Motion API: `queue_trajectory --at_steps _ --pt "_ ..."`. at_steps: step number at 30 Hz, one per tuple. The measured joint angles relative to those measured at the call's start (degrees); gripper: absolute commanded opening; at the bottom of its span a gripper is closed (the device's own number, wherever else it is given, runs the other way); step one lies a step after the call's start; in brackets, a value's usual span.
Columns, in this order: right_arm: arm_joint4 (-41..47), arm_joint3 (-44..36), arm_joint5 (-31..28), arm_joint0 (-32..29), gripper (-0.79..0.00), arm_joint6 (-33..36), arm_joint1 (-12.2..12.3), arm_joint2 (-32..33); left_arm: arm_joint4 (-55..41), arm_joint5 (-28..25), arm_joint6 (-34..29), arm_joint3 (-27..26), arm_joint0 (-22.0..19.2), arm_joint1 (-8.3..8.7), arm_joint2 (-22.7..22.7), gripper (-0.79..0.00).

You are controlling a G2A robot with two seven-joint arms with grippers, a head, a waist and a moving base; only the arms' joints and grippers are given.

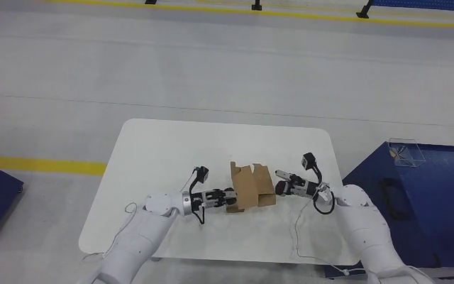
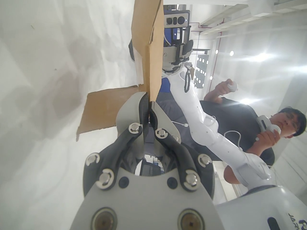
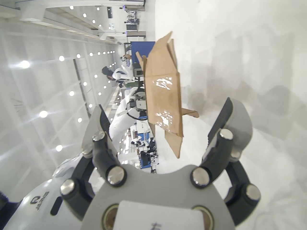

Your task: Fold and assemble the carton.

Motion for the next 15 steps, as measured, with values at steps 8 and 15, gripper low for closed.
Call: queue_trajectory --at_steps 8,15 --pt "6.2 -2.9 1.9 -1.5 -0.785 4.5 -0.6 -1.9 -2.1 5.1 -6.0 -7.9 4.1 2.48 -3.7 -0.785" --pt "7.1 -5.3 1.8 -3.1 -0.785 4.5 -1.3 -5.4 -2.0 7.4 -6.7 -13.1 7.2 3.9 -5.8 -0.785"
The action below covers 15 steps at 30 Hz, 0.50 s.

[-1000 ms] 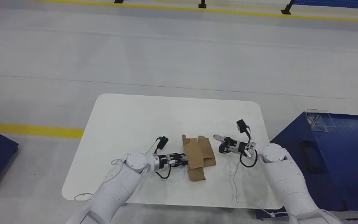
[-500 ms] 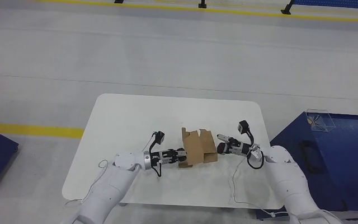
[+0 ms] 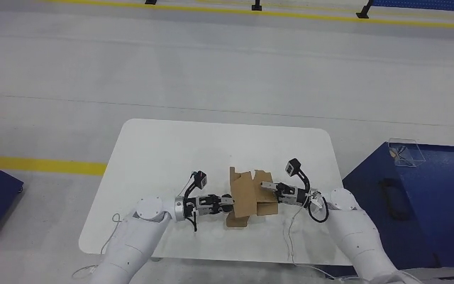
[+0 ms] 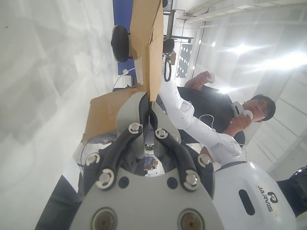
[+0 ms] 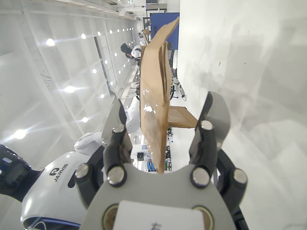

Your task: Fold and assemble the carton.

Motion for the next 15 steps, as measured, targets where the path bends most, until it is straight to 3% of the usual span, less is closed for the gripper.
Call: queue_trajectory --at_steps 3,5,10,15 --pt "3.0 -1.3 1.3 -0.8 -0.785 1.3 0.0 -0.3 0.0 0.4 0.0 -1.5 1.1 0.58 -1.0 -0.785" --pt "4.4 -2.4 1.7 -1.2 -0.785 1.7 0.2 -0.2 -0.3 0.7 0.0 -2.3 1.9 0.99 -1.9 0.0" --pt "6.0 -6.1 2.1 -2.6 -0.785 2.1 1.2 0.7 -1.6 1.0 -0.6 -3.1 3.5 2.18 -4.8 0.0" --pt "7.3 -11.4 2.3 -4.6 -0.785 2.3 2.4 2.7 -4.8 -1.1 -3.0 -3.4 6.4 4.79 -12.2 0.0"
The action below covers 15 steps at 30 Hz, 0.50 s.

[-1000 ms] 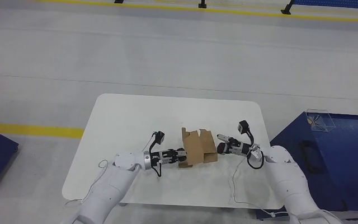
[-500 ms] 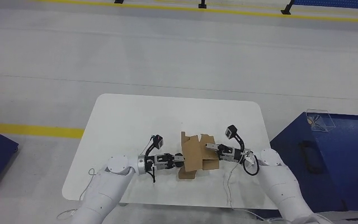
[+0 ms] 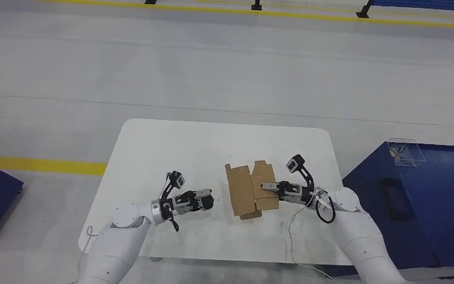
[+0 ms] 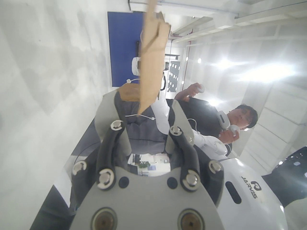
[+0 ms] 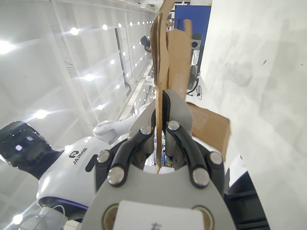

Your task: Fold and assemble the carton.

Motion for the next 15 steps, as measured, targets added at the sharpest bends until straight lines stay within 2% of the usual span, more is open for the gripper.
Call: queue_trajectory --at_steps 6,10,13,15 --pt "0.0 -0.4 -0.3 -0.2 -0.785 -0.3 0.1 0.3 -1.5 -1.0 -3.4 -2.2 5.2 3.77 -10.7 0.0" --pt "-0.2 -0.6 -0.4 -0.3 -0.785 -0.4 0.1 0.2 -1.8 -0.5 -3.8 -2.4 5.8 4.19 -12.1 0.0" --pt "-2.3 -8.1 -2.6 -1.7 -0.785 -2.7 0.3 0.3 -1.8 -0.5 -3.7 -2.4 5.7 4.17 -11.9 0.0" --pt "-2.0 -18.3 -3.7 -4.0 -0.785 -5.3 0.6 1.7 -1.8 -0.5 -3.7 -2.4 5.7 4.17 -11.9 0.0"
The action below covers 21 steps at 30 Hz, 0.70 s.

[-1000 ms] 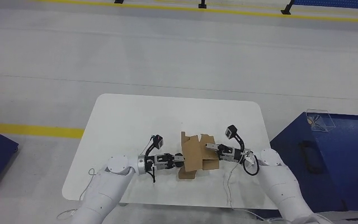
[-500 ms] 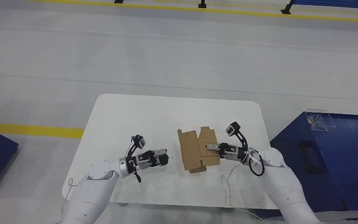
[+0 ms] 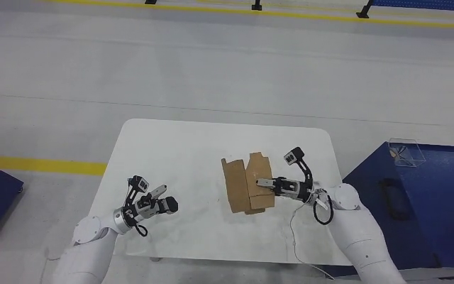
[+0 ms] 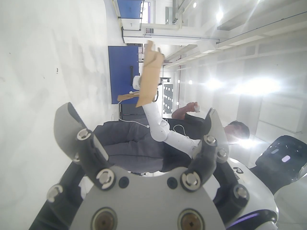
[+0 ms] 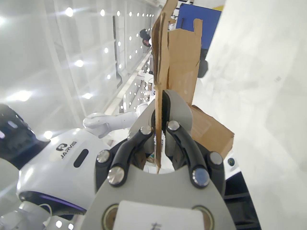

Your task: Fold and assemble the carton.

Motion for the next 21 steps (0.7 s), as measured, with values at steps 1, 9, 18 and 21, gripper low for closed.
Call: queue_trajectory --at_steps 1,9,18,21 --pt "0.3 -4.7 0.0 -1.1 -0.785 -1.5 0.1 0.8 0.0 0.0 0.0 0.0 0.0 0.0 0.0 0.0" --pt "0.7 -41.3 5.3 -7.7 -0.785 -15.6 0.4 2.9 0.0 0.0 0.0 0.0 0.0 0.0 0.0 0.0" --pt "-0.8 -46.5 6.5 -7.6 -0.785 -19.2 0.0 0.2 0.0 0.0 0.0 0.0 0.0 0.0 0.0 0.0" --pt "0.1 -46.2 7.3 -8.3 -0.785 -20.0 -0.1 -0.5 0.0 0.0 0.0 0.0 0.0 0.0 0.0 0.0"
